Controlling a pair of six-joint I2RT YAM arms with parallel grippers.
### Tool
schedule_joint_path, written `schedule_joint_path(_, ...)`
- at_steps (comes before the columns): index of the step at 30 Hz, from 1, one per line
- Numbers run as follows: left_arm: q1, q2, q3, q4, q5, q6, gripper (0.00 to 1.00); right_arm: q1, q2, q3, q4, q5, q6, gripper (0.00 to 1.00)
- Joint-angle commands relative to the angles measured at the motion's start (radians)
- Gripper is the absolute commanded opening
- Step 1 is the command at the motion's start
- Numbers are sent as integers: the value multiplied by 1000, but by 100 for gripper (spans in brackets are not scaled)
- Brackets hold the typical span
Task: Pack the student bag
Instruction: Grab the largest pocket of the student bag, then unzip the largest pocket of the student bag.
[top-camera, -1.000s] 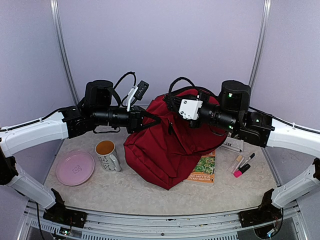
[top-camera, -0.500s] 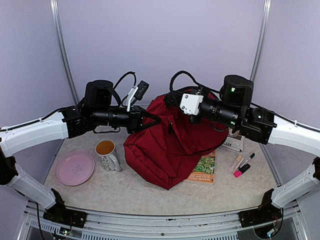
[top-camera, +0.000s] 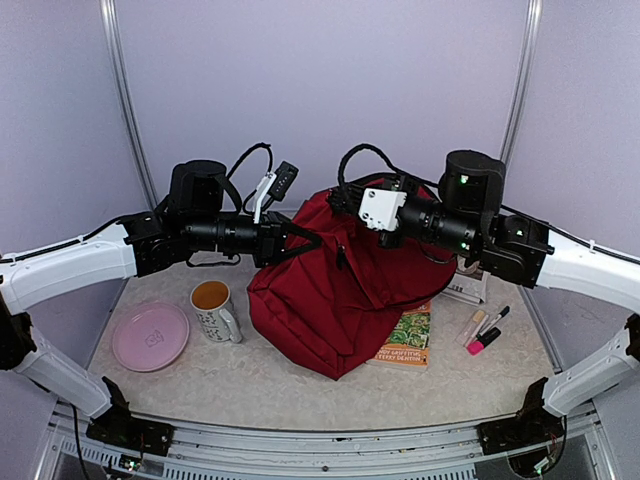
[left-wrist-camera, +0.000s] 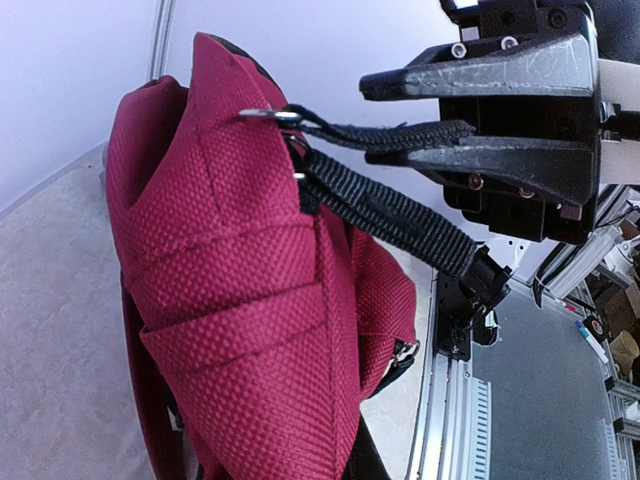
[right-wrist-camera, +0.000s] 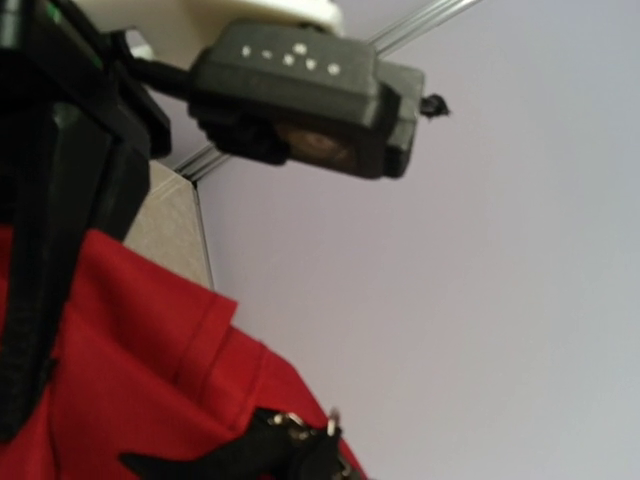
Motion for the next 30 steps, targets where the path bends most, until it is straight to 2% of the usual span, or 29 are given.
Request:
schedule_joint_path(1,-8,-38,14,78,43,27,0,-6,-2,0,-3,28,10,17)
schedule_joint_path(9,-11,-40,12,79,48,30,0,-6,33,12,7,64,-7,16)
schedule_joint_path(12,-11,-41,11,78,44,31,0,-6,40,22,5,70,-2,10)
schedule_joint_path(14,-11,-41,12,78,44,32,0,-6,37,28,2,61,15,0)
schedule_joint_path(15,-11,-43,11,78,44,33,0,-6,32,30,2,58,24,0)
schedule_joint_path(21,-11,-44,7,80,42,42,0,-10,-28,22,45,60,145,0)
schedule_joint_path(30,-16,-64,-2,88,47,69,0,-89,-77,100,-64,52,385,0)
